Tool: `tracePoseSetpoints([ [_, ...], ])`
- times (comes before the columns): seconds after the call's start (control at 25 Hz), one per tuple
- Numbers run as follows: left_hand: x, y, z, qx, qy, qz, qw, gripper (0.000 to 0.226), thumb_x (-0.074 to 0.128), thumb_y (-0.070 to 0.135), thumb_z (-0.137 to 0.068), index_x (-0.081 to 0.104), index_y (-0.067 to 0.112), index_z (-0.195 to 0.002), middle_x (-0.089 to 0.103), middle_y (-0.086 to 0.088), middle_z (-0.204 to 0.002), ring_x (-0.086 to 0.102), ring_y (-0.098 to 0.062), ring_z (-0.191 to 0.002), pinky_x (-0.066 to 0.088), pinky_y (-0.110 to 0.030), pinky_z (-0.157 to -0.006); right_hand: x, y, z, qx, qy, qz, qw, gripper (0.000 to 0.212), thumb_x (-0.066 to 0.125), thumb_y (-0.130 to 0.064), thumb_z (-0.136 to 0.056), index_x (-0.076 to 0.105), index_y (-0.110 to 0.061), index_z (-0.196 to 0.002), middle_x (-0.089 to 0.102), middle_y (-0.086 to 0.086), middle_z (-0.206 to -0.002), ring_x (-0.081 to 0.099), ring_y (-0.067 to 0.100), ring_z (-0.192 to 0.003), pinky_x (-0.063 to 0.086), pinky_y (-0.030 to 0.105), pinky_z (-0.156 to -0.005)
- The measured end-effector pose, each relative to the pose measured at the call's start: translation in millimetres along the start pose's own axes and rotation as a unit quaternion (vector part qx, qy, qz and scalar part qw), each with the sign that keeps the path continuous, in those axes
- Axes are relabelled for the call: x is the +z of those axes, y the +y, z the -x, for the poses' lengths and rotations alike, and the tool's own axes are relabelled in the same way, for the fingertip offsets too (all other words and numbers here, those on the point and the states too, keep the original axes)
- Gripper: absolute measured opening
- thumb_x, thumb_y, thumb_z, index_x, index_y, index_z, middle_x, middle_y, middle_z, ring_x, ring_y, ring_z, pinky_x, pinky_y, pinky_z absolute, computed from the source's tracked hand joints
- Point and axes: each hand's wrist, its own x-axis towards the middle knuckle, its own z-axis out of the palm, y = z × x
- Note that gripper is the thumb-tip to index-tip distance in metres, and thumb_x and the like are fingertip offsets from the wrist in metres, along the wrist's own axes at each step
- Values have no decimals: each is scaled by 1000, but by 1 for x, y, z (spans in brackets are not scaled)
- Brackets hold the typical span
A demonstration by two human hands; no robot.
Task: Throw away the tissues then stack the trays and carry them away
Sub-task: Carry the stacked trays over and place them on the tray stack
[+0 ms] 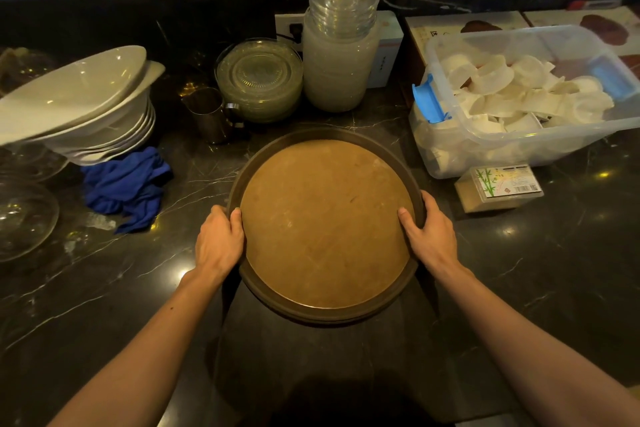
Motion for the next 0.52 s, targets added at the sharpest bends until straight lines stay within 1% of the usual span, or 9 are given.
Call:
tracePoseSetpoints([
  [0.08, -4, -3, 11, -1, 5, 14, 1000, 28, 38, 35, -102, 48, 9, -99, 60, -13, -93, 58, -27, -82, 47, -42, -72, 0, 3, 10, 9, -1, -8, 1000, 70, 56, -51, -93, 31, -21, -152, 50, 8, -146, 49, 30, -132, 42, 51, -107],
  [0.2, -16, -4, 25, 4, 20, 34, 999, 29, 39, 36, -102, 50, 9, -99, 60, -12, -93, 58, -27, -83, 50, -46, -76, -4, 0, 27, 13, 2, -24, 1000, 70, 57, -50, -93, 32, -22, -152, 50, 8, -146, 48, 29, -133, 42, 51, -107],
  [0.24, -21, -4, 30, 5, 24, 40, 999, 30, 39, 36, -101, 51, 9, -100, 61, -12, -93, 58, -27, -83, 50, -47, -76, -6, -2, 34, 10, 7, -32, 999, 69, 57, -49, -93, 32, -22, -151, 50, 7, -147, 48, 28, -133, 42, 51, -107],
  [0.4, -46, -6, 54, 20, 42, 67, 997, 28, 40, 35, -101, 51, 9, -98, 59, -12, -92, 57, -26, -84, 46, -43, -74, -17, -12, 65, -9, 42, -52, 998, 66, 58, -48, -92, 37, -23, -149, 54, 5, -143, 51, 26, -130, 44, 49, -106],
  [0.52, -63, -8, 71, 14, 55, 94, 994, 30, 42, 38, -100, 52, 10, -98, 59, -10, -91, 56, -28, -86, 45, -43, -77, -28, -25, 89, -21, 74, -75, 994, 59, 59, -42, -92, 43, -25, -146, 59, 2, -138, 55, 23, -125, 46, 47, -104],
])
